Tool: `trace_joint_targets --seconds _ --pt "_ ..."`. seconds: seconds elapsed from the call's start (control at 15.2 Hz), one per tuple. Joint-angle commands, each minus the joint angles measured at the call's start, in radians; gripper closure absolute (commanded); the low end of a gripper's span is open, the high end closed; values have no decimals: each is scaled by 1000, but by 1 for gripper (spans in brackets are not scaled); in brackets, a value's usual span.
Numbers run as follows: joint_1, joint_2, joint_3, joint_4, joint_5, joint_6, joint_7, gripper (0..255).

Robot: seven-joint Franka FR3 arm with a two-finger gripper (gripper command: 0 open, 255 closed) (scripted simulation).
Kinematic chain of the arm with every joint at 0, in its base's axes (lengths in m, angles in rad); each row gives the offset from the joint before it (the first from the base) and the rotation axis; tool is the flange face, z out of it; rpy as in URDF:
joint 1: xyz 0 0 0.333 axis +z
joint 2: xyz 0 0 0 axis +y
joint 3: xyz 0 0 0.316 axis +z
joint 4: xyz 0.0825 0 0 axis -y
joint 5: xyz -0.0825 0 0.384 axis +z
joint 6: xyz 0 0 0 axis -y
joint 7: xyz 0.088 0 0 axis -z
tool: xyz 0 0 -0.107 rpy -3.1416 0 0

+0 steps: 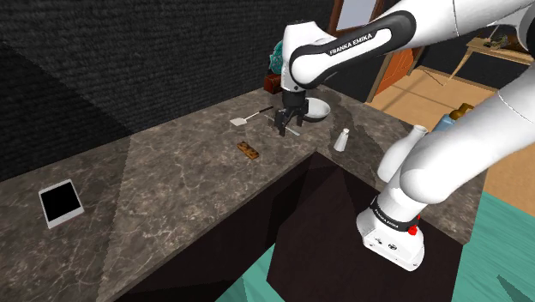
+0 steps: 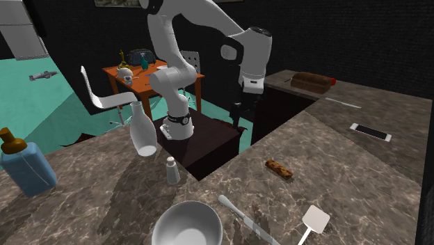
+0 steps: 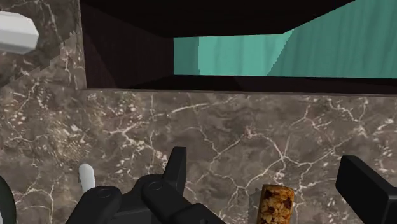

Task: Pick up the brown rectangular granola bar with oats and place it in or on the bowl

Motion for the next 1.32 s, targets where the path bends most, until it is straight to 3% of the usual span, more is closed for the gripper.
trace_joint_targets --seconds 0.0,0.53,0.99,1.25 --pt "2 75 9 21 -1 68 16 0" --pt "9 386 28 173 -36 273 85 0" --pt "34 649 20 370 -80 377 142 0" --pt "38 692 14 369 -88 420 147 0"
